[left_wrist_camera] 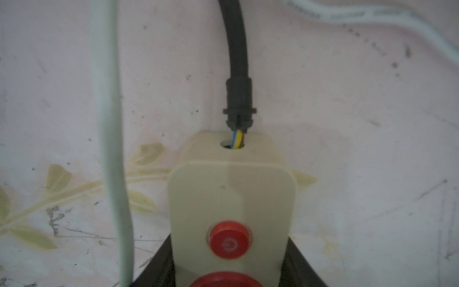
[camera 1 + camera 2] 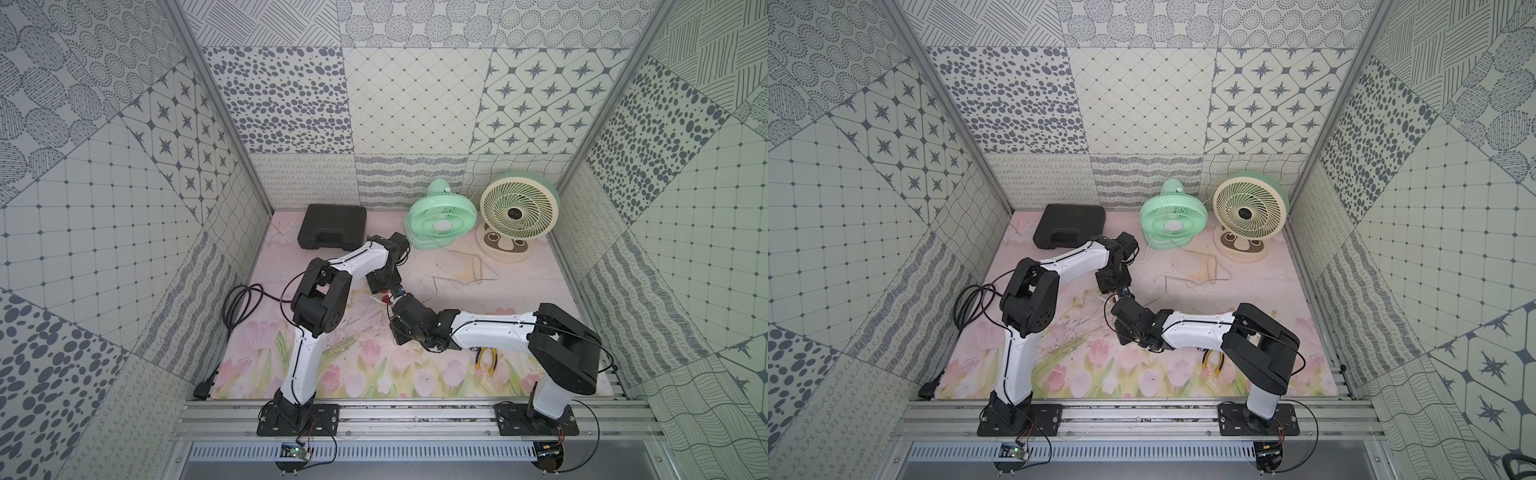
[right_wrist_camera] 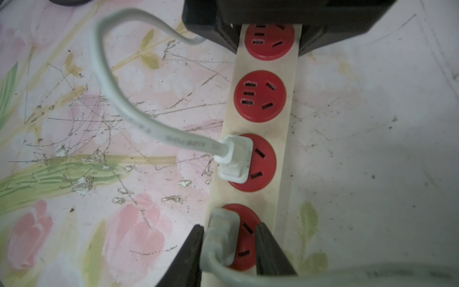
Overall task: Unplug the desk fan from the power strip
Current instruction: Remove the plug from the socket.
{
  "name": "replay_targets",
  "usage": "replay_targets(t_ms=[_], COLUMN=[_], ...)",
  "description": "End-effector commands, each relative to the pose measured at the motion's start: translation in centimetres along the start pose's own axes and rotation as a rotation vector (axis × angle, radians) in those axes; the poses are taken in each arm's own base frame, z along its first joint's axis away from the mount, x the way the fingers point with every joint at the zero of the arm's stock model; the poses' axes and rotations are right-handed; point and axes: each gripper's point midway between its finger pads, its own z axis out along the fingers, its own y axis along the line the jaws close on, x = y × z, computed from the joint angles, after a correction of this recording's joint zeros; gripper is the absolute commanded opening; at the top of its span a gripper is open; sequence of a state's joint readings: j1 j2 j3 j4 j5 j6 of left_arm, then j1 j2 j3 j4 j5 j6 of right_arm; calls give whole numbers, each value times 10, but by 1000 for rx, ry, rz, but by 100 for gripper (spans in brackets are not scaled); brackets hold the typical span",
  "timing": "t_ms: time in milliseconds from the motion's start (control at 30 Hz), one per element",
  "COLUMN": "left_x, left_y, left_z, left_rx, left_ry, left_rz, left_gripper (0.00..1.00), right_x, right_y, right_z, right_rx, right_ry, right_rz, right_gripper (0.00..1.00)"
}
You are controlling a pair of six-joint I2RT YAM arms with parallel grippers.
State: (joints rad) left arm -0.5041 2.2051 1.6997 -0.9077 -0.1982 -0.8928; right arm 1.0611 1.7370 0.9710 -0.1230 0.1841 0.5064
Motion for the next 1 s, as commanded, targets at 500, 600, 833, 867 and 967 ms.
replay_targets(t_ms=[500, 600, 833, 867, 967], left_x=[27, 26, 26, 26, 27], left_y=[44, 44, 44, 44, 44], left_z=[23, 23, 24, 24, 24], left_rx=[-190, -189, -187, -185, -186], left_ry=[114, 116, 118, 119, 120], left_rz=[-14, -17, -18, -17, -16], left_gripper=[0, 0, 0, 0, 0], right_x=[-5, -5, -7, -7, -7], right_y=[10, 13, 20, 21, 23], right_z=[5, 4, 0, 0, 0], right_rx=[67, 97, 176, 178, 173], right_ry=[-21, -38, -84, -86, -85], right_rz=[-89, -129, -210, -217, -216], right_gripper=[0, 0, 0, 0, 0])
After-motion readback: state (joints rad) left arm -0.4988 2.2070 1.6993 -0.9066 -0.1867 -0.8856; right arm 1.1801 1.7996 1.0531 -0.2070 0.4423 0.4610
